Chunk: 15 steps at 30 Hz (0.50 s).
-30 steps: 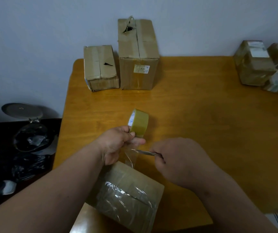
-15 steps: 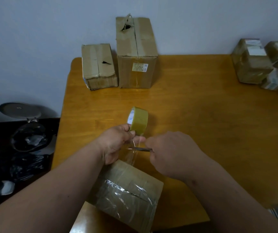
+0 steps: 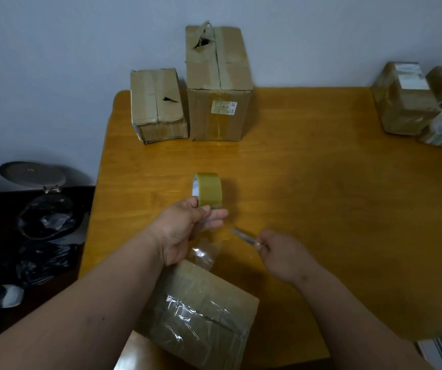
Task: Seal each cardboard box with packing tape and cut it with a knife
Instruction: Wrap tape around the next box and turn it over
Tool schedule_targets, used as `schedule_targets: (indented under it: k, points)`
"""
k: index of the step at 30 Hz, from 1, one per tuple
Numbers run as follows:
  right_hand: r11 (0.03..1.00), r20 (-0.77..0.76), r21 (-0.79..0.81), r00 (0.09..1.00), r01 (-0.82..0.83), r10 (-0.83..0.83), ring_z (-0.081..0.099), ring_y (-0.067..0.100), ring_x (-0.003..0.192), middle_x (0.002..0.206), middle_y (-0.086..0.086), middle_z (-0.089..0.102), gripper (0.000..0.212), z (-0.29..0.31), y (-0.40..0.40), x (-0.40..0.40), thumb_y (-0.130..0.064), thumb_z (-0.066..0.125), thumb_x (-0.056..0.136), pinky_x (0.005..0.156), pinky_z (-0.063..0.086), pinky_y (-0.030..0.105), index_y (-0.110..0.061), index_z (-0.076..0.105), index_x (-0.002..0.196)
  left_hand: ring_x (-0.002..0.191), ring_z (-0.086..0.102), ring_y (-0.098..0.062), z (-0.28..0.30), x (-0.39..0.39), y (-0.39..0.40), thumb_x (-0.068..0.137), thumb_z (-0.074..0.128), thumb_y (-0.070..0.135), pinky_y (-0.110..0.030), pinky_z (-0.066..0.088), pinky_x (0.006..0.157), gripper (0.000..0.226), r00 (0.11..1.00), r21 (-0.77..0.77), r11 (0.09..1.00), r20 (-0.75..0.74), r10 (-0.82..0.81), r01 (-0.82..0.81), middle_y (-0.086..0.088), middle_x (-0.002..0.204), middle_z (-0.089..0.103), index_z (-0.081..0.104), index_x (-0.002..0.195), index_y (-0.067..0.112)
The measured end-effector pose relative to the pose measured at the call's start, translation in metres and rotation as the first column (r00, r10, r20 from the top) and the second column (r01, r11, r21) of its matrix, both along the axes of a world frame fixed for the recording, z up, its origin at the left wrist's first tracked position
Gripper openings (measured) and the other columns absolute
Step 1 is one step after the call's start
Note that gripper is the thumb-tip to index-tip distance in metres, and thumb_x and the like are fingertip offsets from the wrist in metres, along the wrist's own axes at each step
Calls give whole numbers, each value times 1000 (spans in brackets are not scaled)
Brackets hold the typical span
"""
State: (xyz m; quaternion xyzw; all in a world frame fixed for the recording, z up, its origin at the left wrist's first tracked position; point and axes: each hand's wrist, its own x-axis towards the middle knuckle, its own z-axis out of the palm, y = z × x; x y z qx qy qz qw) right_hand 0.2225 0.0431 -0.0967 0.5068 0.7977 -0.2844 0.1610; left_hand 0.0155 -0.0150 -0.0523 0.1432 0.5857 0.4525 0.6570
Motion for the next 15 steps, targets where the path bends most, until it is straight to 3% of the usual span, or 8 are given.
schedule_targets:
  k: [2, 6, 8, 10, 11, 13, 15]
  points:
    - [1000, 45, -16, 999, -2, 2, 60, 25, 96, 98, -2, 63, 8, -25, -8, 4, -33, 41, 100, 77, 37, 34, -30, 48, 98, 72, 71, -7, -2, -3, 0, 101, 43, 4, -15, 42, 56, 21, 1000, 13, 1000, 4, 17, -17, -4, 101, 75, 59, 103, 17]
    - [989, 91, 150, 996, 10, -24, 42, 21, 121, 126, -6, 49, 27, -44, -18, 11, -37, 47, 95, 98, 32, 39, -37, 55, 121, 73, 70, -9, -7, -12, -2, 96, 50, -1, -23, 37, 71, 25, 1000, 32, 999, 0, 26, -26, -5, 104, 76, 58, 115, 14]
    - [968, -141, 189, 980, 166, -141, 47, 20, 117, 120, -6, 54, 26, -30, -21, 0, -34, 52, 95, 99, 36, 37, -33, 62, 119, 76, 70, -11, -7, -15, -3, 93, 52, -6, -20, 45, 72, 30, 998, 38, 999, -51, 29, -27, -5, 104, 75, 57, 117, 13]
    - [938, -491, 242, 865, 247, -101, 56, 20, 105, 105, -3, 61, 22, -7, -31, -19, -29, 57, 91, 92, 45, 37, -23, 70, 108, 74, 69, -11, -7, -21, -5, 91, 55, -9, -18, 52, 69, 32, 990, 51, 997, -129, 59, -53, -5, 101, 76, 57, 116, 11]
    - [934, -594, 279, 804, 223, -14, 57, 19, 99, 101, -2, 62, 23, 8, -39, -31, -30, 56, 90, 87, 46, 35, -20, 71, 105, 71, 68, -11, -7, -24, -7, 90, 56, -10, -18, 54, 68, 33, 981, 64, 996, -176, 78, -68, -5, 100, 76, 57, 115, 10]
    - [944, -640, 325, 747, 51, 180, 57, 17, 97, 102, -2, 64, 33, 31, -57, -48, -39, 53, 89, 84, 44, 30, -19, 71, 107, 68, 66, -11, -6, -33, -15, 89, 57, -11, -20, 55, 72, 34, 957, 94, 991, -265, 119, -97, -5, 99, 76, 57, 115, 10]
    - [953, -524, 254, 805, -164, 278, 53, 15, 105, 112, -6, 62, 50, 40, -73, -57, -57, 45, 87, 89, 39, 31, -25, 65, 120, 68, 67, -10, -6, -44, -26, 88, 58, -10, -21, 53, 74, 35, 924, 108, 987, -352, 151, -120, -3, 99, 76, 57, 114, 14]
